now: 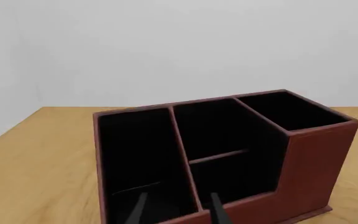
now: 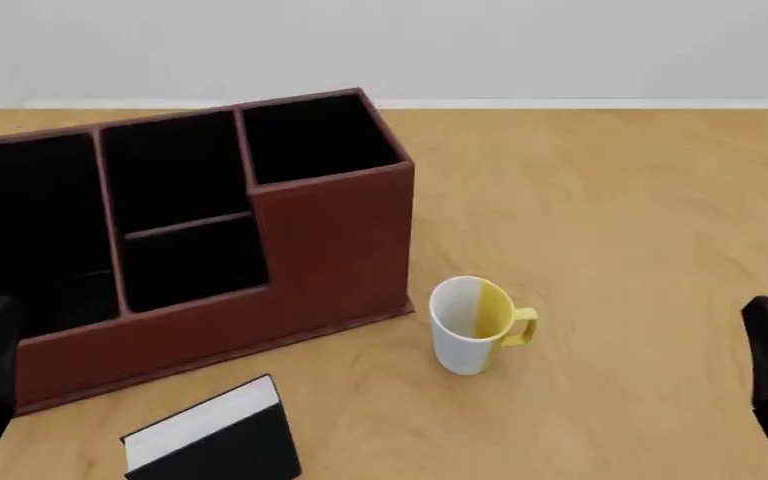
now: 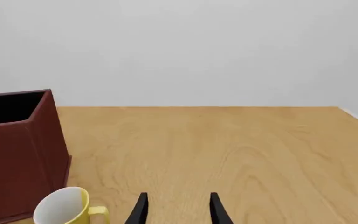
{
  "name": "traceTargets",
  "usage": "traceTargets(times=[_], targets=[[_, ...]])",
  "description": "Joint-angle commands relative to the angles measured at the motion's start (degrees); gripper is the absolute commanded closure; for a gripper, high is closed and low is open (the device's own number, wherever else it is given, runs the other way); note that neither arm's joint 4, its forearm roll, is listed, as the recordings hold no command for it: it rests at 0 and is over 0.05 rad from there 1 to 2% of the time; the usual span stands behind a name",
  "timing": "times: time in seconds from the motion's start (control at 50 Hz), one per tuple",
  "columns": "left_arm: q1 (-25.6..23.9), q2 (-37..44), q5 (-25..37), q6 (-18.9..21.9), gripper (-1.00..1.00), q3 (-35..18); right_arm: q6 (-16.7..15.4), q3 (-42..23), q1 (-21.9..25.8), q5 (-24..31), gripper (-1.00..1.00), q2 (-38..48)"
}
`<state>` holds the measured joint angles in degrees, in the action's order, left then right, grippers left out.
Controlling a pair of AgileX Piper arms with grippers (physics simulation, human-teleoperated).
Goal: Pick up the book and place it in the front compartment of the caddy.
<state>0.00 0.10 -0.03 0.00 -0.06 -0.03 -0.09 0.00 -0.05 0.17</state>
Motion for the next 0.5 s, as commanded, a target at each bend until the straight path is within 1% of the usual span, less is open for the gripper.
traceTargets(times=[0.02, 0.04, 0.06, 0.12, 0.14, 0.18, 0.2, 0.24, 0.26, 0.28, 0.3, 0.32, 0.34, 0.36, 0.38, 0.42, 0.44, 0.46, 0.5], targets=[[-0.11, 0.29, -0.06, 0.12, -1.0, -0.19, 0.5, -0.24, -0.06, 0.01, -1.0, 0.48], [-0.15, 0.29, -0.04, 0.19, -1.0, -0.18, 0.78, -0.27, -0.08, -0.04, -1.0, 0.64], [-0.31, 0.48, -0.04, 0.11, -1.0, -0.17, -0.78, -0.37, 0.06, 0.05, -1.0, 0.17], [-0.45, 1.64, -0.58, 0.39, -1.0, -0.16, 0.49, -0.4, -0.07, 0.02, -1.0, 0.64], [-0.63, 1.81, -0.6, 0.74, -1.0, -0.23, -0.38, -0.48, 0.01, 0.11, -1.0, 0.36], [-0.93, 1.82, -0.14, 0.77, -1.0, -0.64, -0.22, -0.52, 0.0, 0.14, -1.0, 0.41], [-1.22, 3.71, -0.86, 0.95, -1.0, -0.94, 0.18, -0.54, -0.05, 0.12, -1.0, 0.58], [-1.85, 2.52, 2.22, 0.23, -1.0, -3.47, -0.27, -0.63, -0.01, 0.23, -1.0, 0.44], [-3.47, 4.36, 2.39, 0.0, -1.0, -4.02, -0.06, -0.67, -0.03, 0.25, -1.0, 0.51], [-4.05, 4.77, 3.73, 0.02, -1.0, -5.29, -0.07, -0.69, -0.03, 0.27, -1.0, 0.52], [-3.88, 3.41, 6.31, 0.34, -1.0, -7.07, -0.25, -0.74, -0.02, 0.33, -1.0, 0.45], [-4.88, 4.08, 7.69, 1.78, -1.0, -8.36, -0.11, -0.78, -0.04, 0.37, -1.0, 0.5], [-5.59, 5.41, 8.15, 1.37, -1.0, -9.13, -0.07, -0.79, -0.04, 0.38, -1.0, 0.52], [-5.65, 4.95, 10.01, 0.6, -1.0, -10.61, -0.18, -0.83, -0.04, 0.43, -1.0, 0.47], [-6.42, 5.76, 11.65, 2.11, -1.0, -11.98, -0.12, -0.87, -0.05, 0.45, -1.0, 0.5], [-7.56, 5.94, 13.95, 2.77, -1.0, -13.33, -0.17, -0.92, -0.05, 0.52, -1.0, 0.48], [-7.14, 5.63, 14.59, 2.33, -1.0, -13.79, -0.16, -0.93, -0.05, 0.53, -1.0, 0.48], [-7.92, 6.37, 16.82, 0.64, -1.0, -15.46, -0.15, -0.96, -0.05, 0.56, -1.0, 0.49], [-8.72, 6.94, 17.86, 2.26, -1.0, -16.04, -0.17, -0.98, -0.05, 0.58, -1.0, 0.48]])
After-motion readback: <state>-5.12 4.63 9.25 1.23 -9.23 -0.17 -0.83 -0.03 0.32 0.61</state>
